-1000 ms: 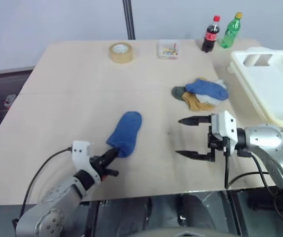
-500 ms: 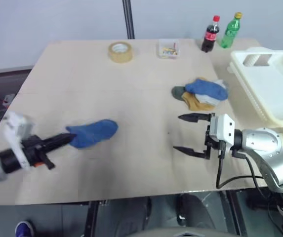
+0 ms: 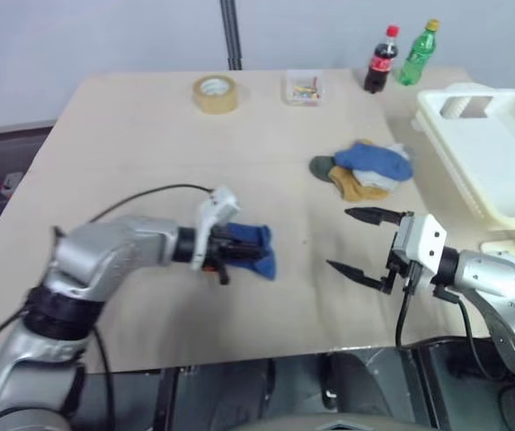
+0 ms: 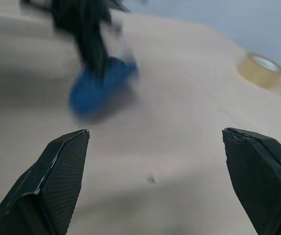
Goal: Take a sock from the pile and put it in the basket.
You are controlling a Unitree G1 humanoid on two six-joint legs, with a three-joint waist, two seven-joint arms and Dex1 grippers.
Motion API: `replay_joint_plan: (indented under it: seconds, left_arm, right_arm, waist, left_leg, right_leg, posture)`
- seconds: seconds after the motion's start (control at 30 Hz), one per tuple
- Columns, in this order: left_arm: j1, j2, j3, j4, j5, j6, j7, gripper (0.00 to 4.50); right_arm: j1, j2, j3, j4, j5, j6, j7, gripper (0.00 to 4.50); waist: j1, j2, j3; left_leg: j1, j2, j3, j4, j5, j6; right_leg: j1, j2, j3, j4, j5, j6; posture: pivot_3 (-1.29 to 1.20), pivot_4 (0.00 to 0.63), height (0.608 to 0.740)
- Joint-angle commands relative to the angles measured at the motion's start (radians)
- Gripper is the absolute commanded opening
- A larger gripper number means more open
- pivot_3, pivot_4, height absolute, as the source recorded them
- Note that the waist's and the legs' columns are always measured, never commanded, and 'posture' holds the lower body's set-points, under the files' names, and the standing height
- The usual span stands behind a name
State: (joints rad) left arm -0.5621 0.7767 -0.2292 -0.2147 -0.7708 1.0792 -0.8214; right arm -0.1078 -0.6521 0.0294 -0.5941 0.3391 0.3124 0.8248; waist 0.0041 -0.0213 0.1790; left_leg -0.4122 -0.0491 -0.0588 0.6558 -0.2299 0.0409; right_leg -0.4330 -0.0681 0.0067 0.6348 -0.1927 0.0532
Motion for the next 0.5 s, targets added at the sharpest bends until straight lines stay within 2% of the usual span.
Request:
replay_joint_plan:
  seconds: [0.03, 0.1, 0.27, 0.33, 0.5]
  left_arm:
    - [-0.028, -0.057, -0.021, 0.005, 0.052, -0.012, 0.031, 1.13]
    - [-0.021, -0.091, 0.031, 0.006, 0.036, -0.015, 0.034, 2.15]
    - [0.028, -0.006, 0.17, -0.022, -0.007, -0.026, -0.047, 2.15]
    - [0.085, 0.046, 0.231, -0.039, 0.029, -0.086, -0.058, 2.15]
    - [0.229, 0.091, 0.311, -0.062, 0.134, -0.285, -0.071, 2.15]
  right_arm:
    - [0.03, -0.015, -0.035, -0.086, 0.025, 0.066, -0.045, 4.5]
    - [0.049, -0.021, -0.036, -0.115, 0.033, 0.111, -0.064, 4.5]
    - [0.035, 0.007, -0.011, -0.129, 0.042, 0.13, -0.092, 4.5]
    - [0.016, 0.02, 0.015, -0.101, 0.038, 0.105, -0.075, 4.5]
    - [-0.026, 0.006, 0.048, -0.032, 0.04, 0.143, -0.043, 4.5]
  waist:
    - [-0.005, 0.0, 0.0]
    - [-0.009, 0.0, 0.0]
    - [-0.019, 0.001, 0.0]
    - [-0.024, 0.001, 0.0]
    - [-0.008, 0.001, 0.0]
  left_leg:
    - [0.0, 0.0, 0.0, 0.0, -0.001, 0.001]
    - [0.001, 0.0, 0.0, 0.0, -0.001, 0.002]
    - [0.001, 0.0, 0.0, 0.001, -0.001, 0.002]
    - [0.002, 0.001, 0.0, 0.001, -0.001, 0.002]
    - [0.003, 0.0, 0.001, 0.0, -0.001, 0.002]
  right_leg:
    - [0.0, 0.0, 0.0, 0.0, 0.0, 0.0]
    - [0.0, 0.0, 0.0, 0.0, 0.0, 0.0]
    - [0.0, 0.0, 0.0, 0.001, 0.0, 0.0]
    - [0.0, 0.0, 0.001, 0.001, 0.0, 0.0]
    - [0.002, -0.002, 0.001, 0.001, 0.0, 0.0]
  posture:
    - [0.0, 0.15, 0.74]
    - [0.0, 0.15, 0.74]
    - [0.0, 0.15, 0.74]
    - [0.0, 0.15, 0.74]
    - [0.0, 0.15, 0.74]
